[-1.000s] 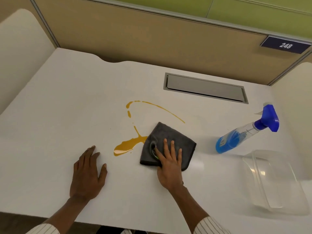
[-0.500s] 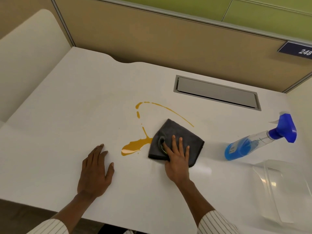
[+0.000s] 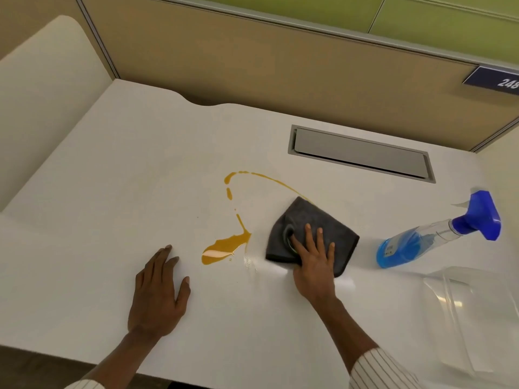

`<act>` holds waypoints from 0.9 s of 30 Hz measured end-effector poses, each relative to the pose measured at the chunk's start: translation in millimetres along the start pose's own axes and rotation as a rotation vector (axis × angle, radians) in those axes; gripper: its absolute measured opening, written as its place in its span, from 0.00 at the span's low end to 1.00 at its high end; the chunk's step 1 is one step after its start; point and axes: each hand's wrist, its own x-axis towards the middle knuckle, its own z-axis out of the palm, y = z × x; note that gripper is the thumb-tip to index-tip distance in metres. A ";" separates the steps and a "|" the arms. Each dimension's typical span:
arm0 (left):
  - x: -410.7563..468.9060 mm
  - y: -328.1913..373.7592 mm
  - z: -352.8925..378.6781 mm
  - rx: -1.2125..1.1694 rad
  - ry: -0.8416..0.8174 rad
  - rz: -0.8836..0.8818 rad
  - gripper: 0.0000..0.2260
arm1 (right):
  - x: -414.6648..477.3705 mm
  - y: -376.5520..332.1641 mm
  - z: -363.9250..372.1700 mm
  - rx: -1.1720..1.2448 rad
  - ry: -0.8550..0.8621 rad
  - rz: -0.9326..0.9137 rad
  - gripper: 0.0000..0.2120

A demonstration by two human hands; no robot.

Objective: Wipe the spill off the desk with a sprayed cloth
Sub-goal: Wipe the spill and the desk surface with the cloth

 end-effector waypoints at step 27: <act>-0.2 -1.8 2.5 0.029 0.011 0.006 0.26 | -93.1 -63.2 26.4 -0.152 -0.014 -0.220 0.42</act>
